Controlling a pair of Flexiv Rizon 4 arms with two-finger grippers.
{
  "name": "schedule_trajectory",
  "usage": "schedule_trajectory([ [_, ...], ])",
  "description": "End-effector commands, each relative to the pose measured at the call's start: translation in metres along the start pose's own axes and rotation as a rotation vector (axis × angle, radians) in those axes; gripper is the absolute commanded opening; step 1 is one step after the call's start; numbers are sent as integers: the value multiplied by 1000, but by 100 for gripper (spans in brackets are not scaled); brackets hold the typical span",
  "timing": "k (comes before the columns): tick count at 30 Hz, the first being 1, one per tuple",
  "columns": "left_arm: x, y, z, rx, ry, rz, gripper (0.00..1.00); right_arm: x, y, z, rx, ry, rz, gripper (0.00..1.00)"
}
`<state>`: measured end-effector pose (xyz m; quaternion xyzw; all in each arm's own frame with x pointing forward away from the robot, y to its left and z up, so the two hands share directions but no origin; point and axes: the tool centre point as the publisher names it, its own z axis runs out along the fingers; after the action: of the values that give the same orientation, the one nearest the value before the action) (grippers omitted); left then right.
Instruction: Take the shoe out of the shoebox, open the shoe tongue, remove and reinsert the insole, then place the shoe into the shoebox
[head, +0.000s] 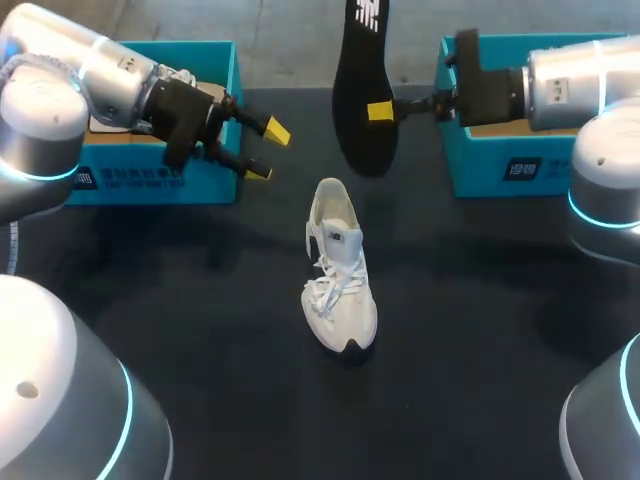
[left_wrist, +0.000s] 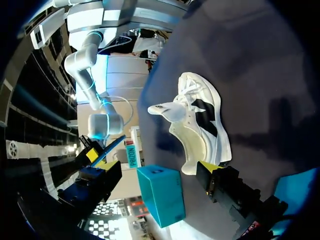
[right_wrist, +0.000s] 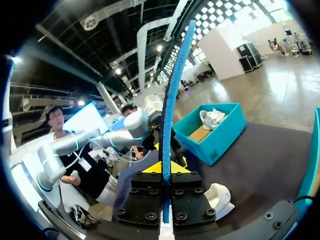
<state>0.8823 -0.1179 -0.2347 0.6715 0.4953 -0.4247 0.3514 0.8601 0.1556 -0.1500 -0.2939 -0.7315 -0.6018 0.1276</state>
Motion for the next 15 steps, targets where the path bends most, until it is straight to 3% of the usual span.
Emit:
schedule_trajectory([
  [1, 10, 19, 12, 26, -27, -23, 100, -18, -2, 14, -4, 13, -25, 0],
  [6, 11, 27, 20, -7, -47, -55, 100, -34, -9, 20, -10, 14, -53, 0],
  [15, 11, 30, 34, 26, -8, -64, 100, -44, -16, 26, -8, 43, -36, 0],
])
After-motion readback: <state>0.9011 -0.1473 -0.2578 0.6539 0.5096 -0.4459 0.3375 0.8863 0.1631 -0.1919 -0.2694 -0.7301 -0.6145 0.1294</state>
